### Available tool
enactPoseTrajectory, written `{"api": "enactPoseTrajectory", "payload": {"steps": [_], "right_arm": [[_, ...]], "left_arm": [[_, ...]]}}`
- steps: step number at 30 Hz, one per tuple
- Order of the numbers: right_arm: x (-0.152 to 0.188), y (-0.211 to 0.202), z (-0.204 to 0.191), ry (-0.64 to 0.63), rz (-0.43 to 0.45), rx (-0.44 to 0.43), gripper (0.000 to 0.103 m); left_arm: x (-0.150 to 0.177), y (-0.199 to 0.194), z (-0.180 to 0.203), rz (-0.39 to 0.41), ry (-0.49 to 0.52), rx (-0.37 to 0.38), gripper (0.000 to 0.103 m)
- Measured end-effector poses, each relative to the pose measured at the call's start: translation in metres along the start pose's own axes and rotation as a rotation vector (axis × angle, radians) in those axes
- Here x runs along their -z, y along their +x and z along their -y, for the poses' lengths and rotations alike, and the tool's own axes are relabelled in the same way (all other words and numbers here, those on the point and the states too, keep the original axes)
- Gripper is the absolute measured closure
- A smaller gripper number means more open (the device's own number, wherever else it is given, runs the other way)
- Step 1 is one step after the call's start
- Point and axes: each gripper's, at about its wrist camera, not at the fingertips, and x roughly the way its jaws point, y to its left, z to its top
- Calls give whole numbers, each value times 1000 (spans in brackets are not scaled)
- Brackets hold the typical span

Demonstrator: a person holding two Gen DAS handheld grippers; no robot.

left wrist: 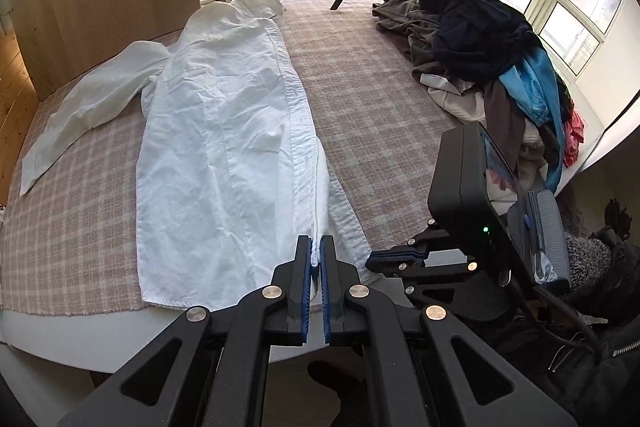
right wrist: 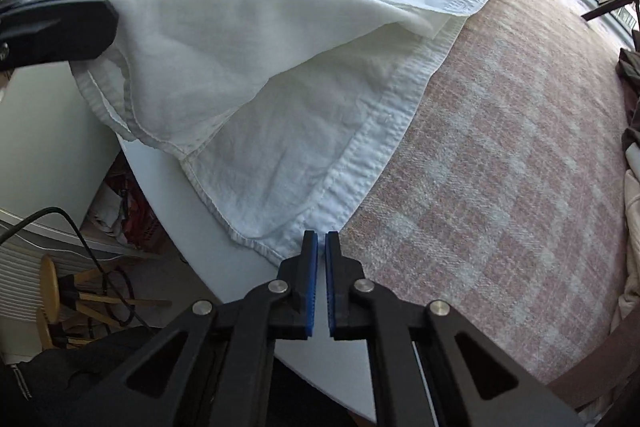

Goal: Fold clothes
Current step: 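Hold the hem with the left gripper while the right gripper grasps the front edge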

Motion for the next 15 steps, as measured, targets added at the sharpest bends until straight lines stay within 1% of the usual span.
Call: {"api": "enactPoseTrajectory", "payload": {"steps": [3, 5, 6, 8, 9, 10, 11, 12, 13, 14, 15], "right_arm": [[1, -9, 14, 76, -20, -110, 102], [8, -16, 23, 146, -31, -256, 103], [11, -15, 26, 170, -38, -280, 103], [13, -13, 36, 213, -23, -235, 103], [14, -12, 40, 235, -16, -232, 100], [13, -11, 44, 253, -27, -242, 98], [11, -15, 44, 251, -36, -231, 97], [9, -21, 42, 238, -34, -199, 91], [5, -24, 35, 212, -24, -144, 86], [3, -27, 29, 185, -19, -81, 74], [1, -27, 25, 169, -24, -32, 66]], "left_arm": [[3, 2, 3, -5, 22, 14, 99], [5, 4, 7, -10, 40, 24, 99], [6, 6, 9, -12, 47, 26, 99], [6, 7, 9, -13, 50, 32, 99], [7, 7, 9, -13, 49, 35, 99], [7, 7, 8, -14, 51, 37, 99], [8, 7, 7, -15, 53, 37, 99], [8, 8, 6, -18, 55, 36, 99], [8, 9, 5, -20, 55, 36, 99], [8, 9, 4, -22, 55, 34, 99], [7, 9, 3, -21, 55, 34, 99]]}}
